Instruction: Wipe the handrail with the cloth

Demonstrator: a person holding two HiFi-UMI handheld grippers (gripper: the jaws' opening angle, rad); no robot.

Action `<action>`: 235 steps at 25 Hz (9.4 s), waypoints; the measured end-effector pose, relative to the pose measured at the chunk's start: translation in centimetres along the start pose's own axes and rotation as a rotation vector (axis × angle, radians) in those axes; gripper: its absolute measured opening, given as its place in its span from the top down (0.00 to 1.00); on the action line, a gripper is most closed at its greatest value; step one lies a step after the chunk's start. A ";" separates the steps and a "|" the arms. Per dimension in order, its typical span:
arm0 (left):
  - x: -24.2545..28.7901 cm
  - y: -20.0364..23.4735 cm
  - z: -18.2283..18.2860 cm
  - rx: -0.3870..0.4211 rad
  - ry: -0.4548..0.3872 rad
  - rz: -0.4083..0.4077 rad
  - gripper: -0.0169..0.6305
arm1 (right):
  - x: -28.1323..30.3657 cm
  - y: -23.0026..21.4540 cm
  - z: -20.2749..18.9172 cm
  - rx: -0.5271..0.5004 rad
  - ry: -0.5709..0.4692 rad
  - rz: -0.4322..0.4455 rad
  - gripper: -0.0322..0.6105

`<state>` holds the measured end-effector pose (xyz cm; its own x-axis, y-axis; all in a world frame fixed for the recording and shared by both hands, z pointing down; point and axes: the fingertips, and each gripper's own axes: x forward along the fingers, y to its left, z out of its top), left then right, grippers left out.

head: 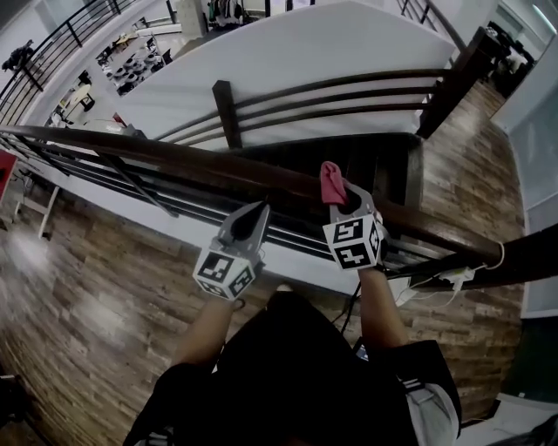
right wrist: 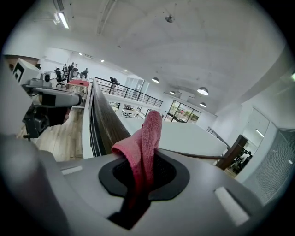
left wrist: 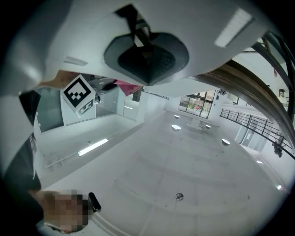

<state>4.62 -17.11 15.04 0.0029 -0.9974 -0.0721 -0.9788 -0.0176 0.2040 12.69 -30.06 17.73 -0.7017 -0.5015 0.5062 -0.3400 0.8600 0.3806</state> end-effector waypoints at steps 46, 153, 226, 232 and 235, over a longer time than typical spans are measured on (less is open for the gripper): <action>-6.2 20.8 5.3 -0.022 0.084 -0.237 0.98 | 7.6 9.7 10.0 0.209 0.137 -0.131 0.88; -24.2 50.9 10.3 -0.055 0.049 0.036 0.98 | 26.5 40.7 37.7 -0.082 0.061 0.165 0.88; 2.0 -20.2 -8.2 -0.023 0.339 -1.218 0.98 | -21.6 -0.8 -16.4 0.873 -0.382 -0.791 0.88; 5.6 -27.7 -12.0 0.003 0.367 -1.169 0.98 | -22.5 -7.3 -23.6 0.899 -0.334 -0.732 0.88; 6.8 -31.0 -13.5 -0.006 0.376 -1.144 0.98 | -22.5 -9.6 -27.3 0.916 -0.298 -0.705 0.88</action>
<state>37.73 -24.28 21.42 0.9293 -0.3618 0.0743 -0.3692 -0.9047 0.2125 48.85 -29.65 23.80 -0.2572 -0.9527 0.1617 -0.9441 0.2121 -0.2523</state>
